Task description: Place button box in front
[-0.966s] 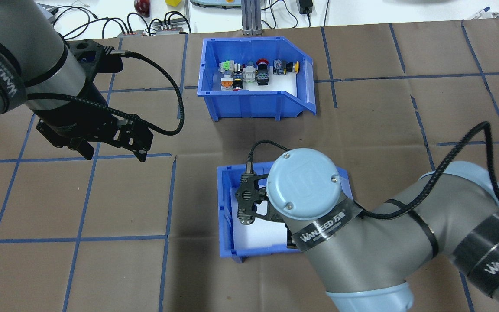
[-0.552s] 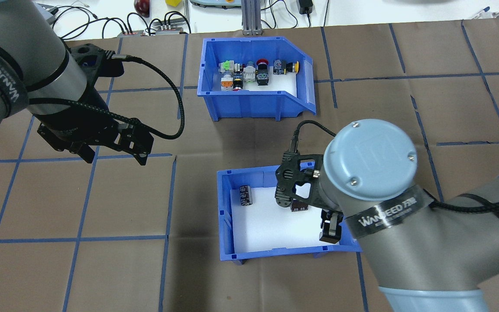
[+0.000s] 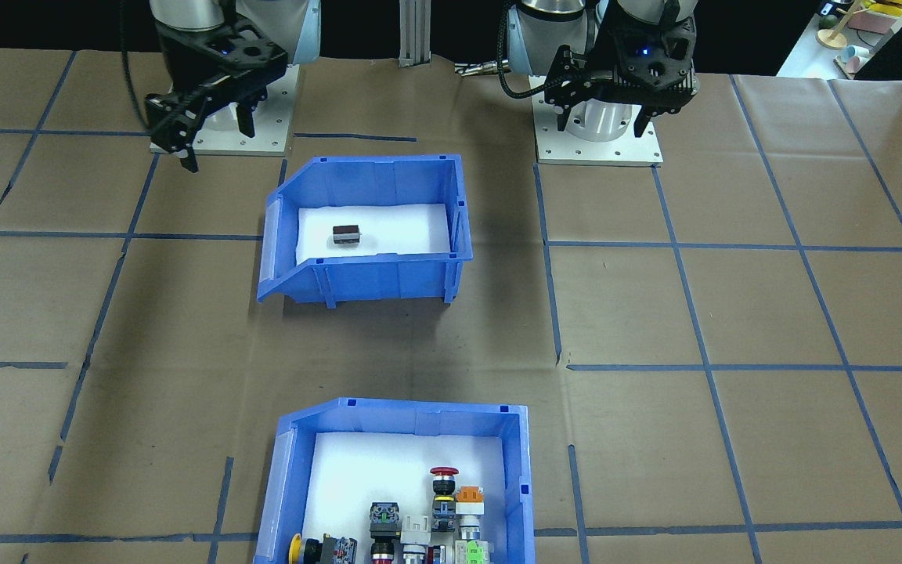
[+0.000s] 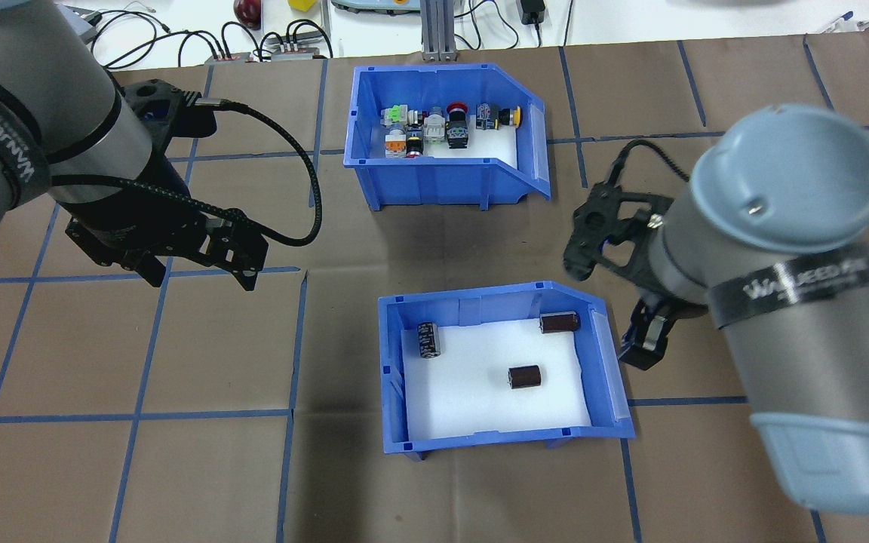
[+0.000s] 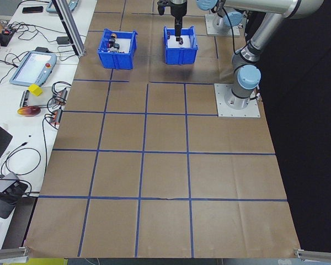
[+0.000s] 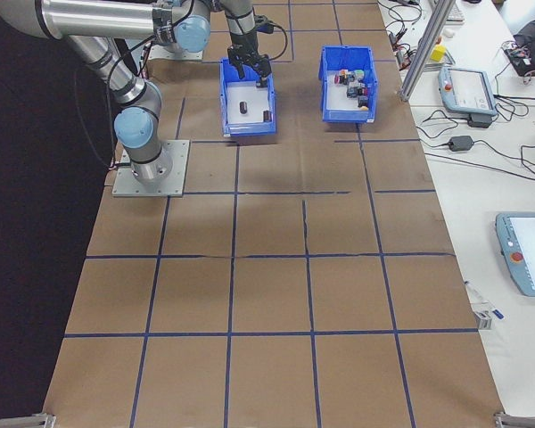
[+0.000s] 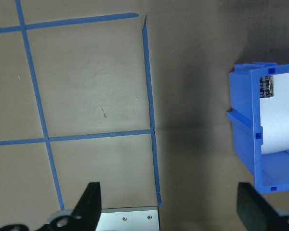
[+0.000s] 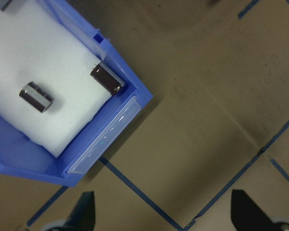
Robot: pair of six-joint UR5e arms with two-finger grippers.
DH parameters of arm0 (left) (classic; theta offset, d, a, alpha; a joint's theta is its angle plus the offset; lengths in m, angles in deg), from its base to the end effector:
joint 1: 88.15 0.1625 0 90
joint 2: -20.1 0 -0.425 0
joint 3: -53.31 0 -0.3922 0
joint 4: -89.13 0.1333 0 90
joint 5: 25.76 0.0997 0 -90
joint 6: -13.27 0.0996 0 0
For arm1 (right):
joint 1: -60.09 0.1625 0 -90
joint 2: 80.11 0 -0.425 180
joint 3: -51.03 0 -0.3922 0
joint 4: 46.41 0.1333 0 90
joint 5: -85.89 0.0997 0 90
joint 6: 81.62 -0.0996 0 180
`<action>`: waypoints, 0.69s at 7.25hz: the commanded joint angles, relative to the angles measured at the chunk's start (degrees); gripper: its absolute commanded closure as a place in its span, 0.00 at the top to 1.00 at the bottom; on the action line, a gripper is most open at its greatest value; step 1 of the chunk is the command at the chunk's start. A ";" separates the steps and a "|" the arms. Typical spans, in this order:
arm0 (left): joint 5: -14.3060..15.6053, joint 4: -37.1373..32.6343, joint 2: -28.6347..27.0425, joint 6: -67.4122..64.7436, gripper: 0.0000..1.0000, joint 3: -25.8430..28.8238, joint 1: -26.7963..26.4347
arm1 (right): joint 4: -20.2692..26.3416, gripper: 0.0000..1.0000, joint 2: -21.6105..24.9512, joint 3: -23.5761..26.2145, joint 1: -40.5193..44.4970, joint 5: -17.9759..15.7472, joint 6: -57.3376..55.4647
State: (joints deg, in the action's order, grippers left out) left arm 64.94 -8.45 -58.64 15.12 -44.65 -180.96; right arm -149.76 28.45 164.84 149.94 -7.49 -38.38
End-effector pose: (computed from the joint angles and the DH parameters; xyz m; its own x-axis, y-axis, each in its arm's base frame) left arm -0.1516 -0.3936 0.4951 -0.9966 0.0821 -0.0098 0.0811 0.9939 0.0750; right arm 0.1265 -0.3683 0.4451 -0.7290 -0.6703 0.1390 -0.6820 0.7287 -0.0627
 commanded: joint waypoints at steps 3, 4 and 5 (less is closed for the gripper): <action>0.00 0.02 0.07 0.00 0.99 -0.73 -0.09 | 9.19 1.00 -10.89 -16.03 -2.85 2.85 -29.21; -0.35 0.45 0.16 0.00 0.99 -2.04 -0.09 | 10.87 1.00 -13.88 -19.90 -2.85 2.86 -33.53; -0.26 0.46 0.68 0.00 0.99 -2.92 0.00 | 11.32 1.00 -16.25 -21.42 -2.76 2.86 -38.88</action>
State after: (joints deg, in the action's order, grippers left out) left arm 64.73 -8.15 -58.38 15.12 -46.44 -181.01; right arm -139.78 15.49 146.63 147.14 -4.66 -70.63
